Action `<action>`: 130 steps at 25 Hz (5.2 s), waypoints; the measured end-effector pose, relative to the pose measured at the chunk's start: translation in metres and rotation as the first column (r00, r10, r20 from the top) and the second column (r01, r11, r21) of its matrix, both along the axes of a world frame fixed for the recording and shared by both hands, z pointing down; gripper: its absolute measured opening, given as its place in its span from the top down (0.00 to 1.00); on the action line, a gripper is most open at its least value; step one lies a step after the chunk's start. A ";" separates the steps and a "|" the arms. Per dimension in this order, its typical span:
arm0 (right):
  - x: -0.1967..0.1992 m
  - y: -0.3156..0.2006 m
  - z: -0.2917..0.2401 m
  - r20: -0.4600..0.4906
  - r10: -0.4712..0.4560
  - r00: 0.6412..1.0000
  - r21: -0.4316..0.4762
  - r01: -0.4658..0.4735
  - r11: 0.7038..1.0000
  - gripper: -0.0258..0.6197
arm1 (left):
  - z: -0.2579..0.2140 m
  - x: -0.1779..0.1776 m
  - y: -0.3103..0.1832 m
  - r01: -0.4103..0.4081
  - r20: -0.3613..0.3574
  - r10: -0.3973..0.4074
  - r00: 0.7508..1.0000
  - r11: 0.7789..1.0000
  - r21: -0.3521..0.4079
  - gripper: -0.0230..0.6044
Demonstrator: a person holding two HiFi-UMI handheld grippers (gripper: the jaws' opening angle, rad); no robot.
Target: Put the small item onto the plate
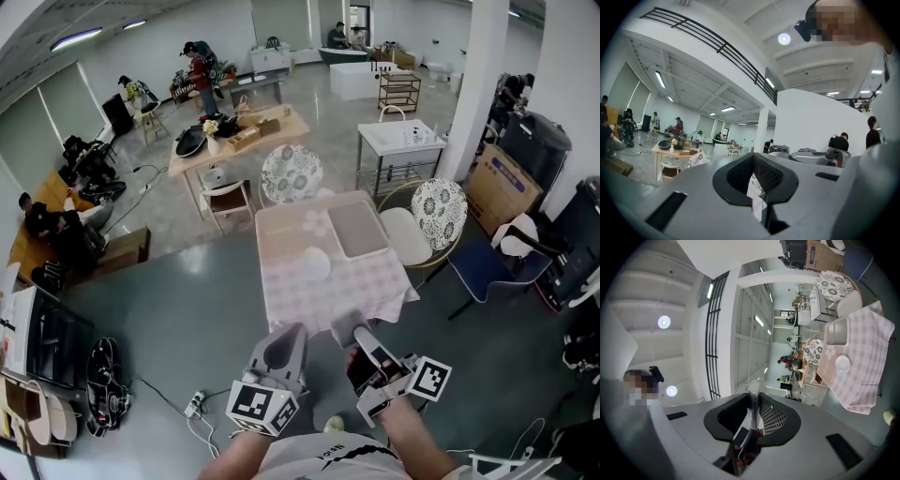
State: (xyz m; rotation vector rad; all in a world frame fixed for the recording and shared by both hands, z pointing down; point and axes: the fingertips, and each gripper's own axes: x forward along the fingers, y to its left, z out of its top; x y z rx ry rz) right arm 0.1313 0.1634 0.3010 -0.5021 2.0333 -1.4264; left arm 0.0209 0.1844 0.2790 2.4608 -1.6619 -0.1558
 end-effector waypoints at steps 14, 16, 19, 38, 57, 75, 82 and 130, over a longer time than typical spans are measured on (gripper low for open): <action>-0.062 -0.114 0.025 -0.054 0.005 0.999 -0.018 -0.006 1.000 0.83 | 0.032 -0.049 -0.126 -0.061 -0.004 0.061 0.998 0.998 -0.019 0.95; -0.075 -0.135 0.030 -0.068 0.006 0.998 -0.023 -0.007 1.000 0.83 | 0.037 -0.059 -0.150 -0.078 -0.007 0.078 0.997 0.997 -0.024 0.95; -0.092 -0.165 0.035 -0.092 0.020 0.996 -0.034 -0.023 0.999 0.83 | 0.045 -0.073 -0.184 -0.106 -0.015 0.105 0.994 0.994 -0.033 0.95; -0.120 -0.292 0.171 -0.237 0.057 0.970 -0.151 -0.095 0.984 0.83 | 0.151 -0.097 -0.316 -0.185 -0.030 0.183 0.983 0.974 -0.130 0.95; -0.107 -0.351 0.383 -0.322 0.028 0.946 -0.359 -0.149 0.921 0.83 | 0.307 -0.082 -0.388 -0.181 -0.013 0.184 0.983 0.948 -0.262 0.95; -0.109 -0.355 0.474 -0.395 -0.026 0.918 -0.527 -0.203 0.825 0.83 | 0.364 -0.080 -0.404 -0.171 -0.017 0.174 0.985 0.940 -0.296 0.95; -0.118 -0.366 0.482 -0.418 -0.035 0.908 -0.522 -0.209 0.827 0.83 | 0.365 -0.087 -0.407 -0.158 -0.023 0.159 0.987 0.940 -0.304 0.95; -0.146 -0.373 0.139 -0.668 0.079 0.740 0.141 0.022 0.990 0.92 | 0.145 -0.066 -0.366 -0.245 -0.033 0.245 0.969 0.934 -0.260 0.95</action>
